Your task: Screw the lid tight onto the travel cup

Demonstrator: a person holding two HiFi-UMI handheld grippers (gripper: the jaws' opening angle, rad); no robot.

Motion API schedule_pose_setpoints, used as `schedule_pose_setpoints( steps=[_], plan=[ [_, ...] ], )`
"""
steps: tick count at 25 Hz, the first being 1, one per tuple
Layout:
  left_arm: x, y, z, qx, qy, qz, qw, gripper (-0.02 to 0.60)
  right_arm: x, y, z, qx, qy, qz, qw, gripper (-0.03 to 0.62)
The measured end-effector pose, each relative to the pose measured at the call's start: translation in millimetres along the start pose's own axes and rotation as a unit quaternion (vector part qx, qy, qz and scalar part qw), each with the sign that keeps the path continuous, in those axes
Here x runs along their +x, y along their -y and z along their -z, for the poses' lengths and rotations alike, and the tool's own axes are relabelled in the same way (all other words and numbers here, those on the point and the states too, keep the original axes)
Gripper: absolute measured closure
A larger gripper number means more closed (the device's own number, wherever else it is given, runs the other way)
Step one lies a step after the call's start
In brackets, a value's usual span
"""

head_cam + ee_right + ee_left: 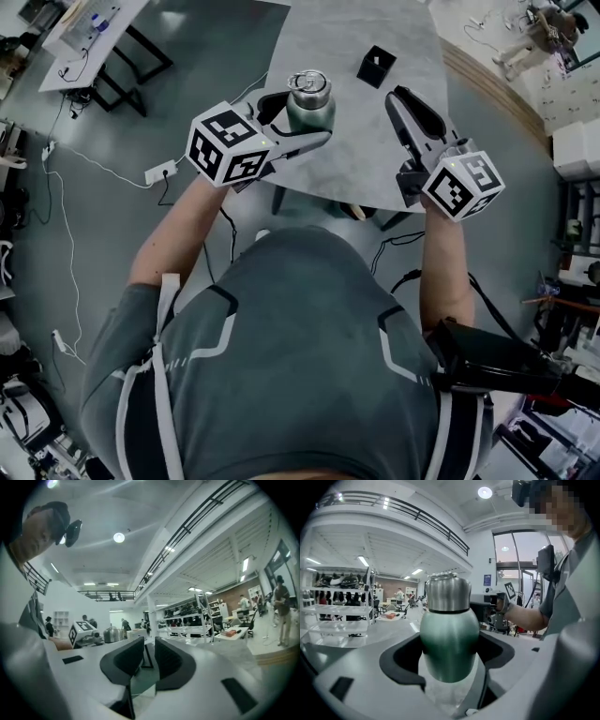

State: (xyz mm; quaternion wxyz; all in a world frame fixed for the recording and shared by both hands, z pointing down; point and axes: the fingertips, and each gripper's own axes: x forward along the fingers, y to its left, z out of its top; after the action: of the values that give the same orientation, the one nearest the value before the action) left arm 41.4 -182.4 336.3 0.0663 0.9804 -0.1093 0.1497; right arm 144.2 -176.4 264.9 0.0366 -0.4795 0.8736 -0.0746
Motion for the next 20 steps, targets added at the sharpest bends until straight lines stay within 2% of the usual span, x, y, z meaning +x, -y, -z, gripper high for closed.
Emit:
schedule_pose_setpoints(
  steps=[3, 5, 8, 16, 20],
  plan=[
    [-4, -11, 0, -0.005, 0.02, -0.033, 0.9992, 0.215, -5, 18, 12, -0.004, -0.02, 0.058, 0.998, 0.539],
    [-8, -16, 0, -0.006, 0.034, -0.052, 0.9981, 0.215, -10, 27, 14, 0.003, -0.012, 0.087, 0.996, 0.546],
    [-11, -23, 1, -0.001, 0.04, -0.079, 0.9961, 0.215, -13, 34, 18, -0.018, -0.021, 0.123, 0.992, 0.557],
    [-5, -32, 22, -0.025, 0.032, -0.089, 0.9952, 0.216, -19, 39, 25, -0.015, -0.025, 0.137, 0.99, 0.559],
    [10, -37, 43, -0.011, 0.012, -0.089, 0.9959, 0.216, -17, 34, 32, -0.033, -0.026, 0.122, 0.992, 0.559]
  ],
)
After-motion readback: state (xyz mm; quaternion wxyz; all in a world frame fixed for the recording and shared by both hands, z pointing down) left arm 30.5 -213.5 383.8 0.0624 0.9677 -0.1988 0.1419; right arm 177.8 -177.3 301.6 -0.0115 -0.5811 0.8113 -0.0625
